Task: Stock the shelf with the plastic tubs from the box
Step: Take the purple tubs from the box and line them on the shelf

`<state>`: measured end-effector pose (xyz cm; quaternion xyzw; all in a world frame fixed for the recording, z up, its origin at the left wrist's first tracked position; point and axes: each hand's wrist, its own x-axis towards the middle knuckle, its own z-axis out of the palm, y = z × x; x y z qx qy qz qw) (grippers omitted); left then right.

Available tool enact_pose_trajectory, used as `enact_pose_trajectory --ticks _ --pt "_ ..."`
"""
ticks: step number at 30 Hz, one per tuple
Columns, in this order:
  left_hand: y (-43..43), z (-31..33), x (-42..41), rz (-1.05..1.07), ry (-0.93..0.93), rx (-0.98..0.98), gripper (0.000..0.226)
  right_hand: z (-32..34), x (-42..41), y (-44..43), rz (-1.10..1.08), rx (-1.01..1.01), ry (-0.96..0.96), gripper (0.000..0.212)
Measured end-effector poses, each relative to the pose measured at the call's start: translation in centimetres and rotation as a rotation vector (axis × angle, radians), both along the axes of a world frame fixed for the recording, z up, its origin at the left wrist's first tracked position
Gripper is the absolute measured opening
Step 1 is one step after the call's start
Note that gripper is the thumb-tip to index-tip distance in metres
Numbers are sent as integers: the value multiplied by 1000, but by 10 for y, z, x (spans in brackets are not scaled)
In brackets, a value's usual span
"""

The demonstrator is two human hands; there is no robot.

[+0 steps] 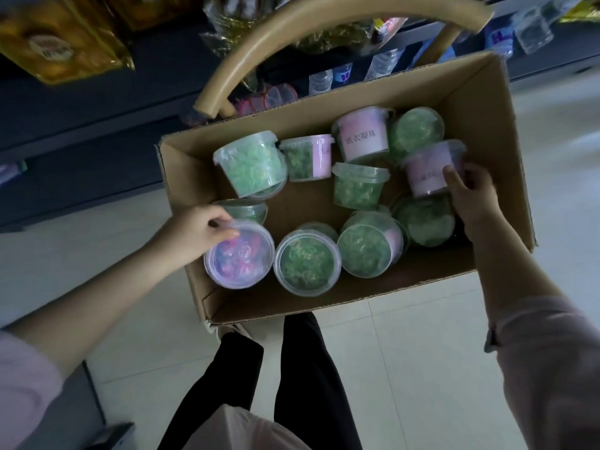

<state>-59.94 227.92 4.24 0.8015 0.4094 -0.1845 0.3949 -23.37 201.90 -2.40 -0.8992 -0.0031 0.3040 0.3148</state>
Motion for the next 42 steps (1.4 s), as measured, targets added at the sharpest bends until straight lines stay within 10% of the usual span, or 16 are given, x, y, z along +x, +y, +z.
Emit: enact_pose_trajectory --ticks 11,23,42 --pt "5 20 39 287 -130 -108 23 -3 -7 12 -13 82 10 98" --pt "-9 94 9 580 -334 -101 12 122 -121 25 -29 635 140 66" --pt "20 402 -396 1041 -987 23 13 437 -505 170 567 1131 -4 55"
